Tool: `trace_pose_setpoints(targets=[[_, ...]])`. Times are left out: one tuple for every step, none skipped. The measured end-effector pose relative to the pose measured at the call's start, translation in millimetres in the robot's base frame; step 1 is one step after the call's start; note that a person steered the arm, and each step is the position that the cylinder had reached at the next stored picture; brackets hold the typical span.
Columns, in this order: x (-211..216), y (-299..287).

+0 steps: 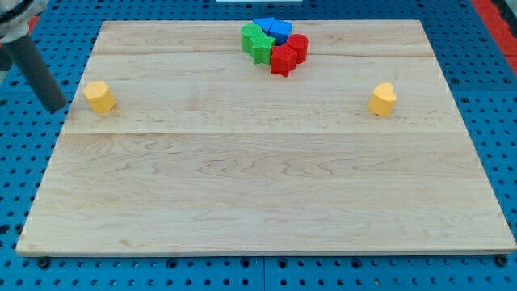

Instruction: Push the yellow hexagon diagonally left below the green star

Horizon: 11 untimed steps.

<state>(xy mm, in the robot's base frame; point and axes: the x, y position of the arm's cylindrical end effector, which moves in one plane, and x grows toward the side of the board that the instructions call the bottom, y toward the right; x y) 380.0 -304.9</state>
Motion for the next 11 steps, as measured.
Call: trace_pose_setpoints(targets=[[-32,2],[-35,9],[-33,14],[-28,18],[-15,24],[-5,31],[-1,43],[-1,67],[6,94],[10,123],[20,155]])
